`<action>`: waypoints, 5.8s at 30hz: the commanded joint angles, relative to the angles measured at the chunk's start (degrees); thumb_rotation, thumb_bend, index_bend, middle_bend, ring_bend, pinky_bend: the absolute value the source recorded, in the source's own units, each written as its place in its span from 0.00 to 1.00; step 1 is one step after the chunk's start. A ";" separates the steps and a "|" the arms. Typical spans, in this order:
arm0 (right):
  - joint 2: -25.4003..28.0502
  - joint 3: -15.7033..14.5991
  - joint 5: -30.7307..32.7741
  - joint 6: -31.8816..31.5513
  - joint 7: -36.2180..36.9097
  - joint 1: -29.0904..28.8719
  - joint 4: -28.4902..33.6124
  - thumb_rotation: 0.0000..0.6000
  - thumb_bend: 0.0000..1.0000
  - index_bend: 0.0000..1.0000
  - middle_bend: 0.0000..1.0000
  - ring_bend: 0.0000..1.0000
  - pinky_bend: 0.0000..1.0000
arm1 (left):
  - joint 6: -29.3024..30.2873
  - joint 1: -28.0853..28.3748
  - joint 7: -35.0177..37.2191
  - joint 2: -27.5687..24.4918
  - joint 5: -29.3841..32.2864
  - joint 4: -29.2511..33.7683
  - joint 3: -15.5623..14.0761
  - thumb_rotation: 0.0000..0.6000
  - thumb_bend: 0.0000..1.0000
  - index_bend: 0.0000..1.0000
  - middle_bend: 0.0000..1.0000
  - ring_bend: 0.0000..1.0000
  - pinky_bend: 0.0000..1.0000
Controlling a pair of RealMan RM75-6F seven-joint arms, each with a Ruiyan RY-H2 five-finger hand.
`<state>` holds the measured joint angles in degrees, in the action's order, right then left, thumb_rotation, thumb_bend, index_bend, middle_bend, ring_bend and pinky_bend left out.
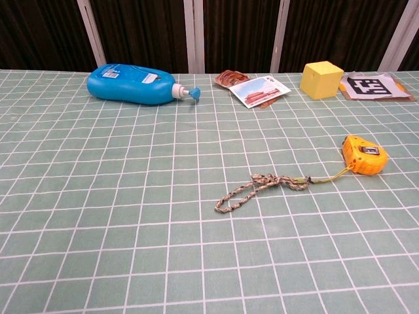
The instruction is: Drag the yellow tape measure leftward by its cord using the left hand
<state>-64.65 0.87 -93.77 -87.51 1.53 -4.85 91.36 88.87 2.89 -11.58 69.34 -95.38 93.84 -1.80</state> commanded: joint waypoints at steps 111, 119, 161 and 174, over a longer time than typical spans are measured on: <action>2.34 0.52 3.91 2.57 5.87 0.54 1.63 1.00 0.22 0.00 0.00 0.00 0.00 | -34.11 46.81 -36.48 39.12 32.84 -10.55 10.13 1.00 0.46 0.50 0.11 0.00 0.09; 2.37 0.54 4.05 2.70 5.95 0.54 1.73 1.00 0.22 0.00 0.00 0.00 0.00 | -33.75 47.27 -36.27 39.31 33.42 -10.96 9.80 1.00 0.46 0.50 0.11 0.00 0.09; 2.39 0.55 4.08 2.50 5.48 0.79 1.84 1.00 0.22 0.00 0.00 0.00 0.00 | -26.77 44.39 -30.12 24.93 27.80 -4.09 10.33 1.00 0.53 0.58 0.15 0.00 0.09; 2.08 0.60 3.61 1.60 4.21 1.09 1.62 1.00 0.22 0.00 0.00 0.00 0.00 | -22.05 38.56 -23.38 11.77 25.21 -0.85 9.32 1.00 0.53 0.58 0.15 0.00 0.09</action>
<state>-62.56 1.47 -90.15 -85.91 5.74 -3.76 92.98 65.84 42.66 -36.19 82.90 -69.62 92.48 7.88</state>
